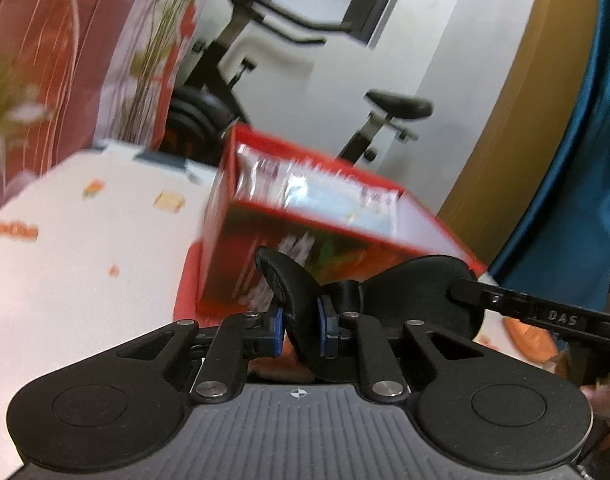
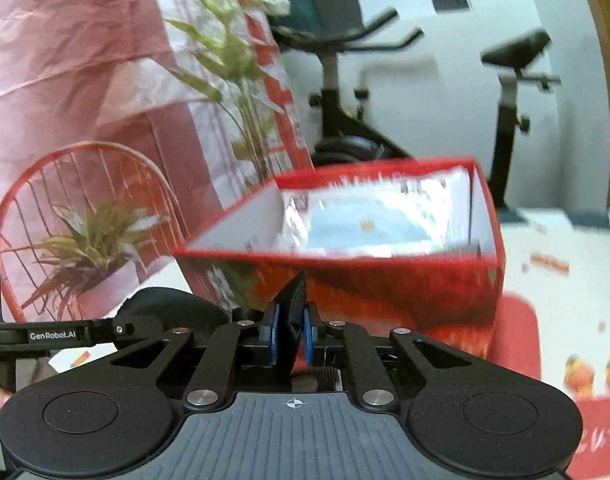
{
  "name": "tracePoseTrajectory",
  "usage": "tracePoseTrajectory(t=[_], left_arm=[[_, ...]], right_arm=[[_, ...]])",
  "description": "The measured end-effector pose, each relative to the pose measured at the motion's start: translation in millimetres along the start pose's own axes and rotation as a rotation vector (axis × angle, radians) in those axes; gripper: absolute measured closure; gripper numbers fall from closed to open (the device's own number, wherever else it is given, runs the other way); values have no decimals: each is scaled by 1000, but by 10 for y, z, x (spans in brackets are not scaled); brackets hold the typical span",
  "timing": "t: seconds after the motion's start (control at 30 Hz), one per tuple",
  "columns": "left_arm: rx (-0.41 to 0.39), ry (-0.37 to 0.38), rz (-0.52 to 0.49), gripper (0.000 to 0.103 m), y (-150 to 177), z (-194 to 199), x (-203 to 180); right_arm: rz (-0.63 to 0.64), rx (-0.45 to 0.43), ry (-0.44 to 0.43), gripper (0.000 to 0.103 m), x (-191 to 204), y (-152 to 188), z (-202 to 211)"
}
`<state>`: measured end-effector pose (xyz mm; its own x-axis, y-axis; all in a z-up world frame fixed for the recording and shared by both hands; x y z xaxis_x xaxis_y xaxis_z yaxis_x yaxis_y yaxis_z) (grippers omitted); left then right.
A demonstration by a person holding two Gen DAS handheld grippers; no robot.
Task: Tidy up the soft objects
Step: 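Carry the eye mask over the red box, lower it in, open both tools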
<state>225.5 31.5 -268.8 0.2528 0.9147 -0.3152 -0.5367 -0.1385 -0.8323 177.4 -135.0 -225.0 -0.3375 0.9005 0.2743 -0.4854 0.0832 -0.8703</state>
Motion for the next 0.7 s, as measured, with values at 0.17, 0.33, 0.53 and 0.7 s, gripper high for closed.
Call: tracePoseTrajectory(t=[0.17,0.33,0.53,0.7], left_arm=[[-79,14,-22,86,-240,167,-109],[-131,20,-62,86,-409,290,-278],[-141,37,-118,86,-622,302,-451],[-141,48,-121,89,-742,193,-482]], right_arm=[[80,-65,-13,92,163,-338,135],[143,-106,-25,92,288,-622,210],[180,-84,-25,92,298,-757,208],[207,-61,-13,92,250,-810,165]])
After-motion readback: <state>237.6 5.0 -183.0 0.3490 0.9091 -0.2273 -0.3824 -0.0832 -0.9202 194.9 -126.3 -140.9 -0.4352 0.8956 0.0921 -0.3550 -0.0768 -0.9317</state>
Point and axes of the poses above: each gripper's, at about its wrist camera, not at the fingertips, and z roughly against the way its jaws point, x to its left, y to its underside, the point moved 8 cm from there along -z, roughly the way its jaws point, and after that the axes turned 3 degrees about -y, right-handed, at the moved point
